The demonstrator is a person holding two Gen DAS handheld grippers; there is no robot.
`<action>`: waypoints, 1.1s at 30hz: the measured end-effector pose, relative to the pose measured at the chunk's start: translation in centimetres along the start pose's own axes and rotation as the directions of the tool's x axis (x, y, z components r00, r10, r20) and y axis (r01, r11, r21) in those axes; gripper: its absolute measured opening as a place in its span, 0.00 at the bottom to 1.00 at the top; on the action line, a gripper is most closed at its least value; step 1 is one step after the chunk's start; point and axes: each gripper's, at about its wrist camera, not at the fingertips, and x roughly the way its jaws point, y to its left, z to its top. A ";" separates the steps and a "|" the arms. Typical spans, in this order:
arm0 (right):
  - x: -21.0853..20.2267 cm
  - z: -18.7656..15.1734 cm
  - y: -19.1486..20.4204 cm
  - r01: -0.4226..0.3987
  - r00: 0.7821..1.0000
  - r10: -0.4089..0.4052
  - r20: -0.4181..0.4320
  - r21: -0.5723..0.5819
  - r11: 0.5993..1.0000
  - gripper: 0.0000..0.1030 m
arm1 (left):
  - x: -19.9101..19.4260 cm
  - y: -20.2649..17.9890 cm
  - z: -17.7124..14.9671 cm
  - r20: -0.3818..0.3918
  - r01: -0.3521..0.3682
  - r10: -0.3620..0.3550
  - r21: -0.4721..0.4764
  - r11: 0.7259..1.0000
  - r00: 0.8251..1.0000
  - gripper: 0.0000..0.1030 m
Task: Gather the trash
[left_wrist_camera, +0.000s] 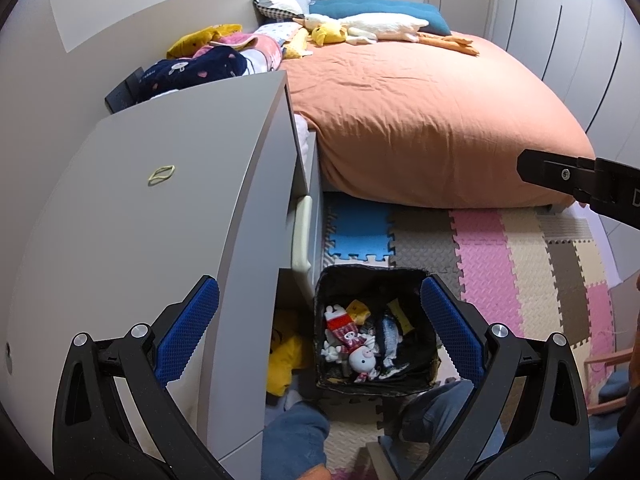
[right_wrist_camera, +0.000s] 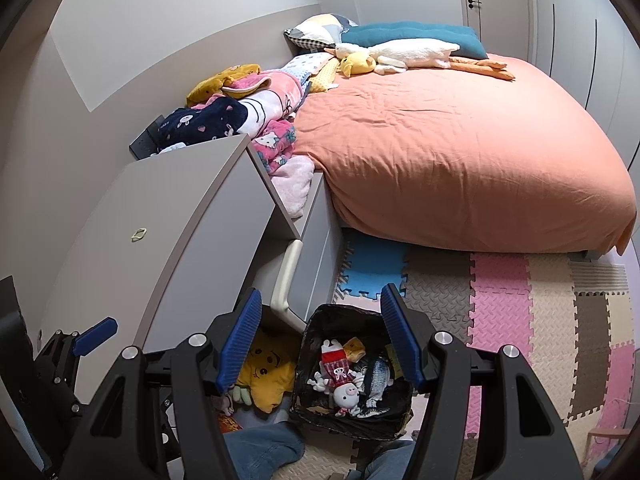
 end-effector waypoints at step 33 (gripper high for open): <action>0.1 0.0 0.1 0.002 1.000 -0.002 -0.002 0.000 1.000 0.61 | 0.2 0.1 -0.3 0.002 0.004 -0.004 0.000 1.000 1.000 0.95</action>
